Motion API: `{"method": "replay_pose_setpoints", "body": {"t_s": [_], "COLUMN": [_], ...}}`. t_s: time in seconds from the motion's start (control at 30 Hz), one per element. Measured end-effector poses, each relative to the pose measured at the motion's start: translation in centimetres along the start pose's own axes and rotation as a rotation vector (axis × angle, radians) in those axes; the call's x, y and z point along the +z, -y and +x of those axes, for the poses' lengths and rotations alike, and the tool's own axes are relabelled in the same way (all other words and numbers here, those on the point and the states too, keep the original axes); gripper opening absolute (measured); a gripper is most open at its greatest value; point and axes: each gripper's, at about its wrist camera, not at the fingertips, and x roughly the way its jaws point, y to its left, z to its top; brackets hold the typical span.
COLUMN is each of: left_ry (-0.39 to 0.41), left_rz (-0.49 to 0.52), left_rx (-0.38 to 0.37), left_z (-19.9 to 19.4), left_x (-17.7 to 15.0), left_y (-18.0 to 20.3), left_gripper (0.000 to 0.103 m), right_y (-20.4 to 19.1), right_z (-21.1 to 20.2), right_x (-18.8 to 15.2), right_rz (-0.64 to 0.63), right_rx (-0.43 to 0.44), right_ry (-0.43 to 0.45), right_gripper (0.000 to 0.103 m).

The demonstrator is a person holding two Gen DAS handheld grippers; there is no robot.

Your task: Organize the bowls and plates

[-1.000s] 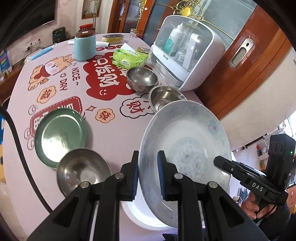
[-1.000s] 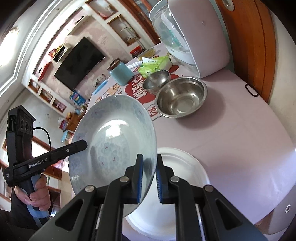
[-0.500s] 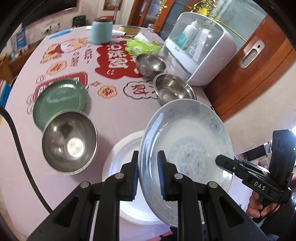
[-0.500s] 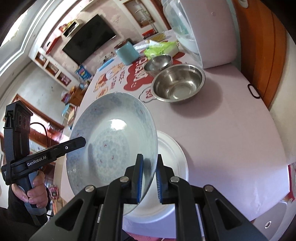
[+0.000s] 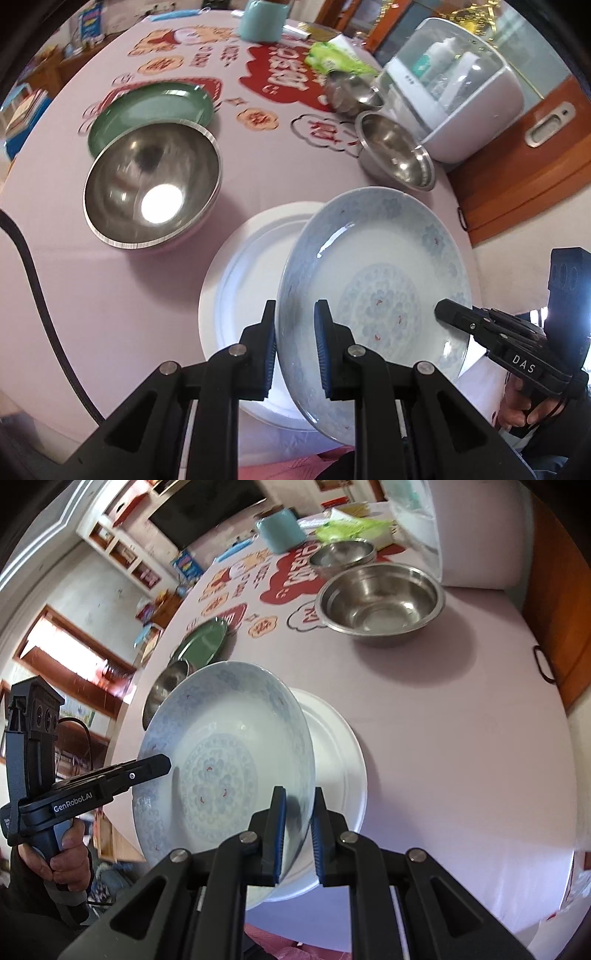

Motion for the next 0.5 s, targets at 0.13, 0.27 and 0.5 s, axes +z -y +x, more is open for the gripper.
{"method": "replay_pose_setpoints", "body": {"t_s": [0.13, 0.27, 0.5], "left_ry": [-0.003, 0.008, 0.007], "left_rz": [-0.013, -0.068, -0.122], "left_rx": [0.031, 0.053, 0.074], "left_z": [0.8, 1.5, 2.8], "left_x": [-0.3, -0.4, -0.9], "left_y": [-0.4, -1.1, -2.3], "left_gripper": [0.016, 0.016, 0.016], "right_y": [0.2, 0.2, 0.5], "right_z": [1.2, 2.5, 4.5], "right_x": [0.3, 0.3, 0.5], "right_rz": [-0.028, -0.051, -0.074], "right_rx": [0.017, 0.038, 0.06], "right_ry": [-0.031, -0.065, -0.108], "right_gripper": [0.013, 0.013, 0.013]}}
